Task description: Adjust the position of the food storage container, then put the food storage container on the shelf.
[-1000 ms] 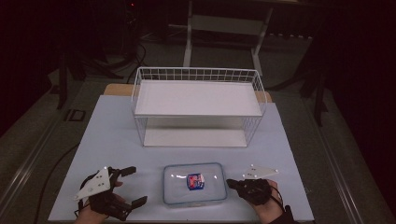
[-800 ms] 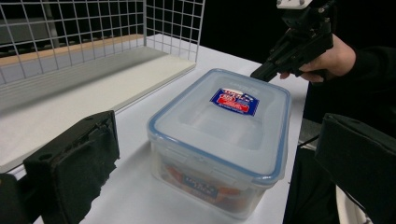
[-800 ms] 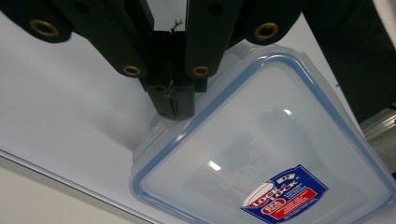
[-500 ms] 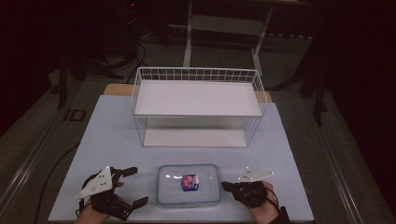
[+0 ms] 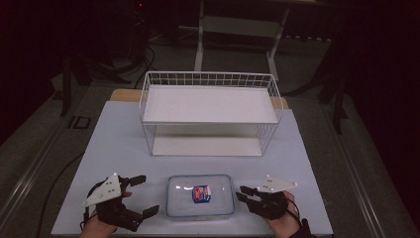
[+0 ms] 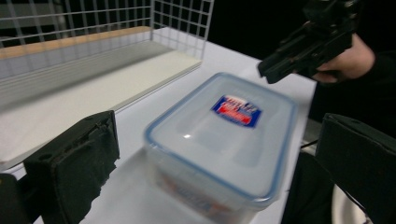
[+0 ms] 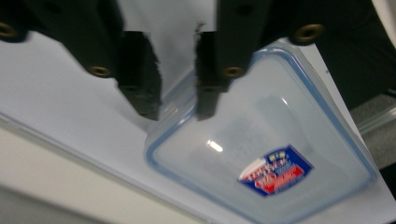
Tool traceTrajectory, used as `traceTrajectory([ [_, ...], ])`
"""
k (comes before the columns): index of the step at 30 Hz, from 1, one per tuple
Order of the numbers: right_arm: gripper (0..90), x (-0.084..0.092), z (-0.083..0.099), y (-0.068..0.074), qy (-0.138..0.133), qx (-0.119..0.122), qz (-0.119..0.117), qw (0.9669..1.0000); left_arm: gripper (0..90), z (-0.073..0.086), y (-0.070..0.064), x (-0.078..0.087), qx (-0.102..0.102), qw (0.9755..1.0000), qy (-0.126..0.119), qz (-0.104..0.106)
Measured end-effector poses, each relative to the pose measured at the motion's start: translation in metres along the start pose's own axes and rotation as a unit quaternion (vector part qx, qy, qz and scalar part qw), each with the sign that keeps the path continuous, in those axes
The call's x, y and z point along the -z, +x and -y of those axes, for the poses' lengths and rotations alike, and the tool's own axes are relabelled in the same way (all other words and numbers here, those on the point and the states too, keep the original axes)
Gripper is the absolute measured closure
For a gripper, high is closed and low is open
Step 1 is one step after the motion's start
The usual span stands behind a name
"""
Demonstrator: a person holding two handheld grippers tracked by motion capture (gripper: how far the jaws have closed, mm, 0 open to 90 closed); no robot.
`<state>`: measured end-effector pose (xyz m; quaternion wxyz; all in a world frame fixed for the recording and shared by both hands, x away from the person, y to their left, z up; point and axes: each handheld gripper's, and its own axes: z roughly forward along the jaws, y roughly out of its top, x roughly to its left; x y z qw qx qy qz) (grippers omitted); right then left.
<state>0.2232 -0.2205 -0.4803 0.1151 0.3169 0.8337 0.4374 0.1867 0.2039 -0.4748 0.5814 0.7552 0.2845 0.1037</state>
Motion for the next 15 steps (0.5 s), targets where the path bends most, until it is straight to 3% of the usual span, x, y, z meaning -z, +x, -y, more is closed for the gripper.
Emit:
traceTrajectory([
  [1,53.7,0.002,-0.001,0.001,-0.007,0.000,0.000,1.0000,0.0,-0.002,-0.002,0.000,-0.003,0.9999,0.002,-0.014],
  [2,46.6,0.004,-0.003,0.001,-0.014,0.000,0.002,0.9999,0.0,-0.002,-0.002,0.000,-0.003,0.9999,0.002,-0.014],
  [4,46.6,0.004,-0.003,0.001,-0.014,0.000,0.002,0.9999,0.0,-0.005,-0.004,0.000,-0.003,0.9998,-0.002,-0.022],
  [5,29.2,0.006,-0.006,0.001,-0.029,-0.002,-0.008,0.9995,0.0,-0.014,-0.007,0.001,0.012,0.9998,-0.003,-0.012],
  [9,19.7,0.007,-0.007,0.000,-0.048,-0.012,-0.016,0.9986,0.0,-0.019,-0.007,0.000,0.030,0.9995,-0.006,0.009],
  [12,13.9,0.009,-0.010,0.001,-0.055,-0.012,-0.010,0.9984,0.0,-0.018,-0.002,-0.003,0.059,0.9980,0.005,0.023],
  [15,14.3,0.014,-0.014,0.002,-0.065,-0.010,-0.010,0.9978,0.0,-0.017,0.003,-0.005,0.085,0.9958,0.023,0.026],
])
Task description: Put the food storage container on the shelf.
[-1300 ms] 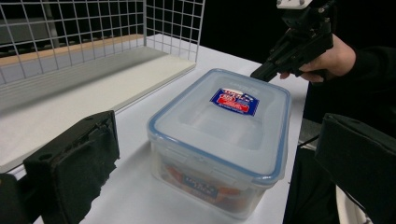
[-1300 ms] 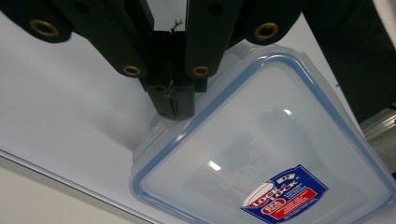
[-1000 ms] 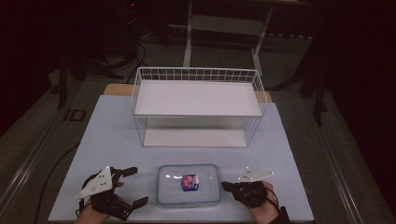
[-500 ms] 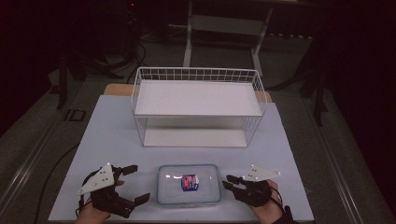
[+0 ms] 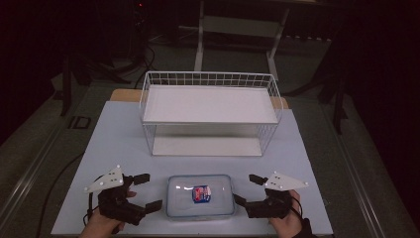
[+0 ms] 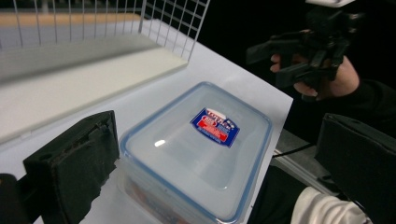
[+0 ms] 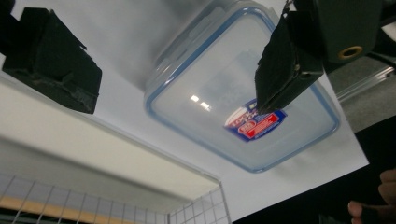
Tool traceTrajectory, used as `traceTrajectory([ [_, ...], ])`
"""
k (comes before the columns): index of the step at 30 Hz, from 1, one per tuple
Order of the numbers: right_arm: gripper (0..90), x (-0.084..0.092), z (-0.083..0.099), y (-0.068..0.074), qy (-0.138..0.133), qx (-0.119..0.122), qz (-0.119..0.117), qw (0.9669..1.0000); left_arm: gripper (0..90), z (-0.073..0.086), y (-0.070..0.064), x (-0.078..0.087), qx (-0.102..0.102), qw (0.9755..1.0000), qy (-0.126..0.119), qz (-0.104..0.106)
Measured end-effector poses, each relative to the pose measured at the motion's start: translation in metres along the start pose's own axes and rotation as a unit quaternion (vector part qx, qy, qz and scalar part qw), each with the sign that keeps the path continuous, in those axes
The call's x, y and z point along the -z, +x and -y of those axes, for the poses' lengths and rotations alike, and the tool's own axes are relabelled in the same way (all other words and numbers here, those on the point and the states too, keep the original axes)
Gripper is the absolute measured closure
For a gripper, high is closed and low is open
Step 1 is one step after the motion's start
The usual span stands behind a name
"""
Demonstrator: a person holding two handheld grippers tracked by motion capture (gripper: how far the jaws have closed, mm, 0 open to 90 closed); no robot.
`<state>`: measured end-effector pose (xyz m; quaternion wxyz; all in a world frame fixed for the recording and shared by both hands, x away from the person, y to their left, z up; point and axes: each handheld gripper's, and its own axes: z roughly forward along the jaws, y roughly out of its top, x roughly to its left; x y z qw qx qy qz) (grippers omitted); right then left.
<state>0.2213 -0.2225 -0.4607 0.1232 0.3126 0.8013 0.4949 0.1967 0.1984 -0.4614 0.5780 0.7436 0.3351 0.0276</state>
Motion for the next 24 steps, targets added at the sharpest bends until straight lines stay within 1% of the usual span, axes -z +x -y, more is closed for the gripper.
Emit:
traceTrajectory([
  [2,14.4,0.002,-0.003,-0.001,-0.007,0.013,0.000,0.9999,0.0,0.000,0.002,-0.003,0.020,0.9995,0.024,-0.009],
  [3,14.4,0.003,-0.004,-0.001,-0.007,0.016,0.003,0.9998,0.0,0.001,0.002,-0.005,0.027,0.9990,0.034,-0.014],
  [5,14.2,0.004,-0.004,-0.002,-0.015,0.017,0.005,0.9997,0.0,0.002,0.003,-0.009,0.047,0.9977,0.046,-0.014],
  [7,14.2,0.004,-0.004,-0.003,-0.014,0.013,0.003,0.9998,0.0,0.002,0.003,-0.009,0.047,0.9977,0.046,-0.014],
  [8,14.0,0.002,-0.002,-0.005,0.003,-0.007,-0.007,0.9999,0.0,0.007,0.008,-0.018,0.076,0.9949,0.066,-0.006],
  [9,14.0,0.000,-0.001,-0.005,0.009,-0.012,-0.008,0.9999,0.0,0.008,0.011,-0.020,0.089,0.9934,0.073,-0.002],
  [11,13.6,-0.002,0.002,-0.005,0.019,-0.018,-0.003,0.9997,0.0,0.012,0.014,-0.025,0.109,0.9907,0.080,0.006],
  [12,13.6,-0.002,0.002,-0.005,0.019,-0.018,-0.003,0.9997,0.0,0.012,0.014,-0.025,0.109,0.9907,0.080,0.006],
  [13,12.3,-0.005,0.003,-0.004,0.026,-0.023,-0.004,0.9994,0.0,0.016,0.018,-0.029,0.140,0.9862,0.087,0.017],
  [14,11.7,-0.007,0.003,-0.003,0.028,-0.027,0.001,0.9992,0.0,0.018,0.021,-0.031,0.158,0.9826,0.093,0.025],
  [15,9.8,-0.009,0.004,-0.003,0.032,-0.031,-0.005,0.9990,0.0,0.019,0.023,-0.033,0.173,0.9798,0.097,0.025],
  [16,9.8,-0.011,0.005,-0.002,0.040,-0.038,-0.009,0.9984,0.0,0.021,0.025,-0.035,0.186,0.9770,0.101,0.024],
  [17,9.8,-0.013,0.005,-0.001,0.045,-0.048,-0.007,0.9978,1.5,0.023,0.028,-0.036,0.204,0.9730,0.106,0.024],
  [18,9.8,-0.015,0.006,-0.001,0.054,-0.058,-0.016,0.9967,3.4,0.023,0.028,-0.036,0.204,0.9730,0.106,0.024],
  [19,9.8,-0.018,0.006,-0.002,0.060,-0.066,-0.021,0.9958,3.7,0.025,0.034,-0.039,0.235,0.9656,0.109,0.028],
  [20,9.8,-0.019,0.007,-0.003,0.064,-0.075,-0.026,0.9948,5.6,0.027,0.036,-0.040,0.244,0.9629,0.112,0.025],
  [21,9.8,-0.021,0.007,-0.005,0.069,-0.088,-0.030,0.9933,7.7,0.027,0.038,-0.041,0.246,0.9621,0.116,0.021],
  [22,9.9,-0.023,0.008,-0.006,0.074,-0.097,-0.032,0.9921,8.3,0.028,0.040,-0.043,0.252,0.9602,0.119,0.022],
  [23,10.2,-0.024,0.008,-0.008,0.074,-0.111,-0.037,0.9904,10.2,0.029,0.041,-0.044,0.259,0.9579,0.123,0.017],
  [24,10.2,-0.024,0.008,-0.008,0.074,-0.111,-0.037,0.9904,13.1,0.029,0.041,-0.044,0.259,0.9579,0.123,0.017],
])
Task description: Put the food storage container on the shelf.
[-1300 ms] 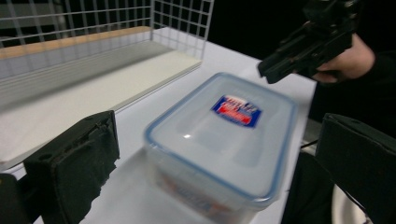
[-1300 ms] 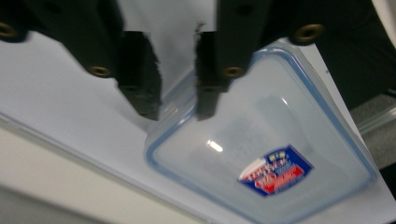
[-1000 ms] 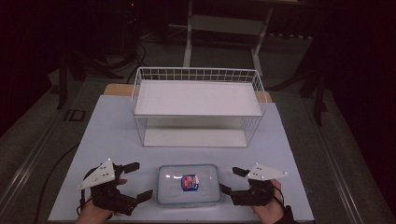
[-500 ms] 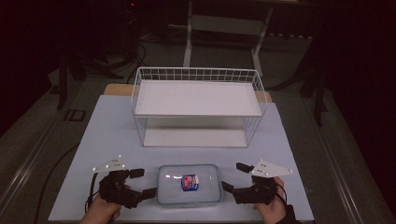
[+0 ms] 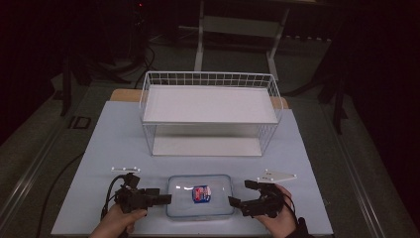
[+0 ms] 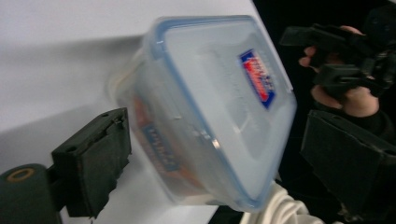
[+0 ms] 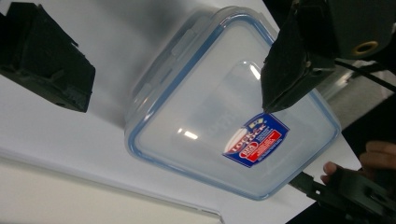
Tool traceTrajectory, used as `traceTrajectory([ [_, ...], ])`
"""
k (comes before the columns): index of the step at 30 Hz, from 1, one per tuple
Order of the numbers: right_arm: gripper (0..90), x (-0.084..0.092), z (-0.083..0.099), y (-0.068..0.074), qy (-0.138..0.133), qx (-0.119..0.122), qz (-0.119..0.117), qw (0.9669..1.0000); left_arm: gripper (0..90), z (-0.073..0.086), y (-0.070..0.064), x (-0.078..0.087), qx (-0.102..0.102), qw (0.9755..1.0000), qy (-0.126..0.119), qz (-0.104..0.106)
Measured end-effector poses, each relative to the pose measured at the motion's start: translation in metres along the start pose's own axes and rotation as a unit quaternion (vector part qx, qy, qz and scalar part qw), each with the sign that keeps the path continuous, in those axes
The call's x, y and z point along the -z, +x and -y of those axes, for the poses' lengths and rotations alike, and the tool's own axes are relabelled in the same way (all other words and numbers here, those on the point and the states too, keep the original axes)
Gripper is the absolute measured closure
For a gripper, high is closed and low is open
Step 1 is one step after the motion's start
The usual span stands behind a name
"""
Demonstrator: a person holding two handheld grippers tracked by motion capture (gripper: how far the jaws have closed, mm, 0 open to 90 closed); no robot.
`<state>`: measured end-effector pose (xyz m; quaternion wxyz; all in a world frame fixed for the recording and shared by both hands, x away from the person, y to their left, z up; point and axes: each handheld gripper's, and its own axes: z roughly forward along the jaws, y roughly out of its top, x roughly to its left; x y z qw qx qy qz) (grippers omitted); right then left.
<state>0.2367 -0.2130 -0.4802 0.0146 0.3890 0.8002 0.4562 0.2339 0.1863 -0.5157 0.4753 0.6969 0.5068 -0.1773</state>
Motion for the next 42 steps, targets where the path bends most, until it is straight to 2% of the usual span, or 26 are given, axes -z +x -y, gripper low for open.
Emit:
traceTrajectory([
  [1,11.2,-0.001,0.000,-0.002,0.003,-0.015,-0.008,0.9999,13.1,-0.001,0.003,-0.002,0.016,0.9999,0.001,0.003],
  [2,13.2,-0.003,-0.001,-0.007,0.009,-0.043,-0.026,0.9987,14.1,-0.002,0.005,-0.003,0.026,0.9997,0.006,0.003],
  [4,14.0,-0.005,-0.002,-0.012,0.013,-0.077,-0.046,0.9959,17.6,-0.003,0.006,-0.004,0.038,0.9992,0.014,0.001],
  [5,15.3,-0.006,-0.002,-0.013,0.015,-0.091,-0.054,0.9942,20.1,-0.004,0.007,-0.006,0.047,0.9986,0.026,-0.002],
  [7,16.8,-0.008,-0.003,-0.016,0.027,-0.110,-0.063,0.9915,22.9,-0.004,0.008,-0.008,0.057,0.9978,0.031,0.004],
  [9,19.7,-0.011,-0.003,-0.018,0.038,-0.133,-0.075,0.9875,26.5,-0.005,0.010,-0.010,0.069,0.9969,0.038,0.000],
  [11,21.4,-0.015,-0.003,-0.019,0.055,-0.144,-0.070,0.9856,31.1,-0.004,0.010,-0.012,0.064,0.9971,0.040,-0.010],
  [13,23.5,-0.018,-0.002,-0.020,0.065,-0.152,-0.068,0.9839,32.5,-0.004,0.011,-0.012,0.074,0.9966,0.037,-0.004],
  [15,26.5,-0.020,-0.001,-0.023,0.073,-0.176,-0.076,0.9788,34.8,-0.005,0.012,-0.012,0.077,0.9965,0.033,0.000],
  [18,32.2,-0.023,0.002,-0.027,0.082,-0.195,-0.076,0.9744,38.6,-0.006,0.012,-0.012,0.082,0.9960,0.034,0.010],
  [21,37.9,-0.027,0.003,-0.029,0.097,-0.215,-0.087,0.9678,41.1,-0.006,0.013,-0.014,0.085,0.9953,0.042,0.021],
  [23,39.2,-0.029,0.004,-0.031,0.105,-0.228,-0.100,0.9627,42.1,-0.006,0.014,-0.013,0.090,0.9948,0.042,0.023],
  [24,40.5,-0.029,0.005,-0.033,0.106,-0.240,-0.107,0.9591,42.3,-0.006,0.014,-0.013,0.091,0.9947,0.042,0.023],
  [26,41.2,-0.030,0.006,-0.034,0.105,-0.248,-0.114,0.9562,42.8,-0.006,0.013,-0.013,0.091,0.9947,0.043,0.023],
  [28,41.5,-0.029,0.006,-0.034,0.105,-0.254,-0.113,0.9548,43.6,-0.006,0.013,-0.012,0.087,0.9949,0.047,0.021],
  [32,41.6,-0.028,0.008,-0.032,0.100,-0.251,-0.111,0.9564,47.5,-0.005,0.009,-0.010,0.074,0.9959,0.048,0.017],
  [34,41.6,-0.028,0.008,-0.032,0.100,-0.251,-0.111,0.9564,47.5,-0.004,0.008,-0.010,0.081,0.9955,0.045,0.016],
  [36,41.6,-0.028,0.008,-0.032,0.099,-0.251,-0.110,0.9566,47.4,-0.003,0.007,-0.010,0.079,0.9959,0.043,0.012],
  [42,41.7,-0.024,0.006,-0.022,0.095,-0.231,-0.093,0.9638,49.7,0.000,-0.003,-0.007,0.067,0.9970,0.039,-0.003],
])
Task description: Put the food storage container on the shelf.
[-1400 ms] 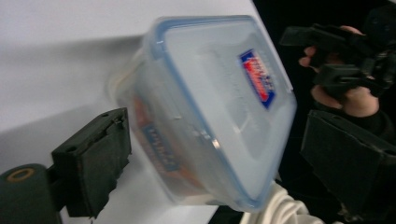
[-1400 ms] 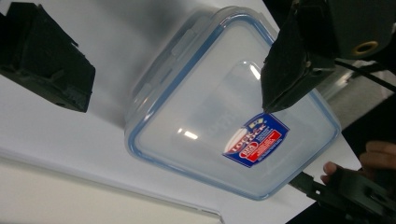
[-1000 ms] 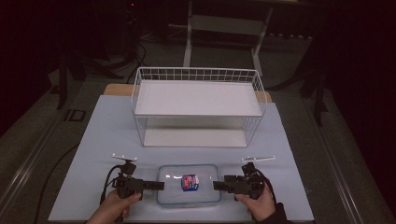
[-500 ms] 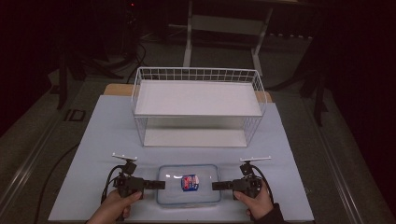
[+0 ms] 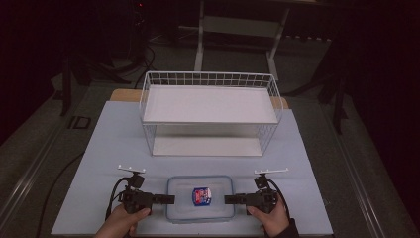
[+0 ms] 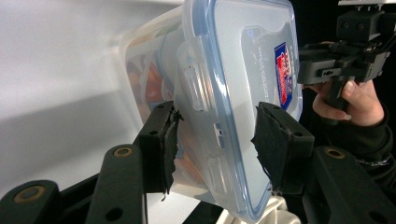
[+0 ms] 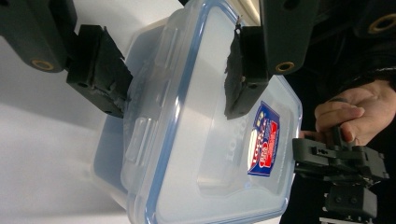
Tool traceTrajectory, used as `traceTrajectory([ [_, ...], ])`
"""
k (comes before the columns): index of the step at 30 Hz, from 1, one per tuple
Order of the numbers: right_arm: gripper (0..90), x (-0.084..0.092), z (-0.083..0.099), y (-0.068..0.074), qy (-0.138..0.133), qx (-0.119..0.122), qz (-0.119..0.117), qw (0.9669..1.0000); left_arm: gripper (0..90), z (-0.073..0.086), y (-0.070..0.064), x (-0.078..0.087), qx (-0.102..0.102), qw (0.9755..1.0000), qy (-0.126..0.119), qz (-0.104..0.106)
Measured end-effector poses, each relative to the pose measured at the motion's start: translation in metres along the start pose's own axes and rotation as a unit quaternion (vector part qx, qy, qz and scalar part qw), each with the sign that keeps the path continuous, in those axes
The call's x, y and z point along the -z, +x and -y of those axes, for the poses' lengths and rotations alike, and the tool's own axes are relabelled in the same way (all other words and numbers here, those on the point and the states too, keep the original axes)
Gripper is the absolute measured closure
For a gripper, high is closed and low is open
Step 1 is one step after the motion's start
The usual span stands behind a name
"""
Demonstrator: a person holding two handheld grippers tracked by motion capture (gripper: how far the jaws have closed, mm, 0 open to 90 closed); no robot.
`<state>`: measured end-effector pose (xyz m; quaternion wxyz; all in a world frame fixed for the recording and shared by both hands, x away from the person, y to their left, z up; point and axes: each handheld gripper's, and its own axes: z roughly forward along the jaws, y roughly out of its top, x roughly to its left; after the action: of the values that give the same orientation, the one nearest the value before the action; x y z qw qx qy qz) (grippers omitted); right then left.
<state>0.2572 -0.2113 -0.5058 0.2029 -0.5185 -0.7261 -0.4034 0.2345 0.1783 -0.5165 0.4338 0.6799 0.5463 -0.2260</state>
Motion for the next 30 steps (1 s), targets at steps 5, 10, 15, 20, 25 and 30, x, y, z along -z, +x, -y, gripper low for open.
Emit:
traceTrajectory([
  [5,41.7,0.002,0.000,0.005,-0.009,0.012,0.007,0.9999,52.6,0.006,-0.012,0.003,-0.015,0.9998,-0.008,-0.010],
  [10,41.7,0.007,-0.001,0.009,-0.018,0.030,0.018,0.9992,54.3,0.007,-0.018,0.003,-0.025,0.9994,-0.016,-0.016],
  [15,41.6,0.009,-0.001,0.009,-0.029,0.033,0.021,0.9988,54.4,0.001,-0.021,0.002,-0.031,0.9988,-0.033,-0.018],
  [20,41.5,0.015,-0.009,0.010,-0.046,0.042,0.023,0.9978,54.3,-0.010,-0.028,0.003,-0.046,0.9978,-0.043,-0.021],
  [25,41.4,0.019,-0.016,0.014,-0.060,0.056,0.028,0.9963,54.3,-0.020,-0.029,0.006,-0.057,0.9968,-0.056,-0.013],
  [30,41.0,0.026,-0.030,0.019,-0.079,0.070,0.036,0.9938,54.6,-0.034,-0.033,0.007,-0.074,0.9946,-0.072,-0.011],
])
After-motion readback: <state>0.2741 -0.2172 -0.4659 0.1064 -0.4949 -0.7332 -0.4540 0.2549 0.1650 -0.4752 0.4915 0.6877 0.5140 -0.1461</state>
